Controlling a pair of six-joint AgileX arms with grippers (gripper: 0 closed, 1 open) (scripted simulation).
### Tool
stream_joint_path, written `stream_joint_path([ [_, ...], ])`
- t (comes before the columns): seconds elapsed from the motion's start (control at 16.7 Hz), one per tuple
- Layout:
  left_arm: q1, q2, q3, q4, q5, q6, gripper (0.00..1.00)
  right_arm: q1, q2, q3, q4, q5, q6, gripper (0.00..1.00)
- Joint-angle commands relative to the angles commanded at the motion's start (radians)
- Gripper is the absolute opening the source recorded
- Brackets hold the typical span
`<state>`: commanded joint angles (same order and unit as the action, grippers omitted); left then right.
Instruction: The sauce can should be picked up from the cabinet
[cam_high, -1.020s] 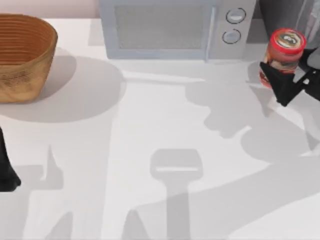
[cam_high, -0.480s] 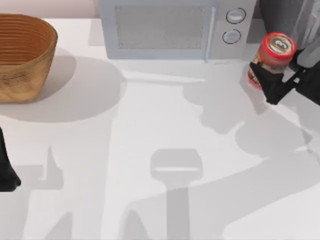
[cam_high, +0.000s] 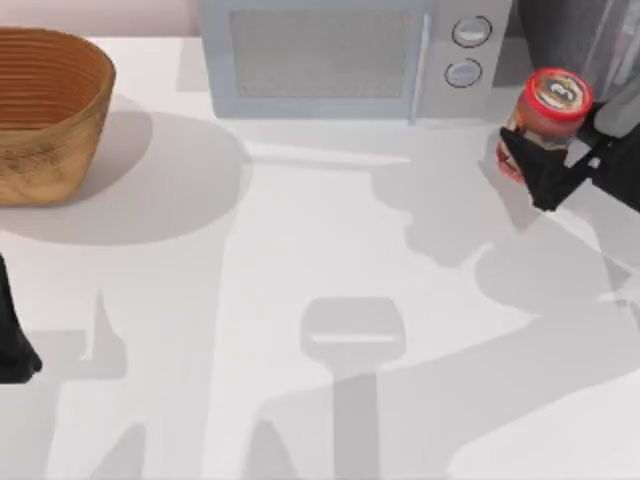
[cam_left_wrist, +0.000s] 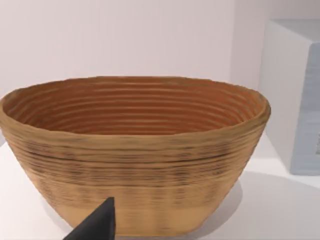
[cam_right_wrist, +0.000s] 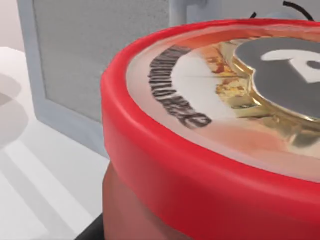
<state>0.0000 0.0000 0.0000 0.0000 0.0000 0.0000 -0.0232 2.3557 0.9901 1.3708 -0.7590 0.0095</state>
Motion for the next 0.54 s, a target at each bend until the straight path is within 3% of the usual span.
stream_joint_path([
  [0.18, 0.000, 0.000, 0.000, 0.000, 0.000, 0.000, 1.00, 0.000, 0.000, 0.000, 0.000, 0.000, 0.000, 0.98],
  [0.54, 0.000, 0.000, 0.000, 0.000, 0.000, 0.000, 1.00, 0.000, 0.000, 0.000, 0.000, 0.000, 0.000, 1.00],
])
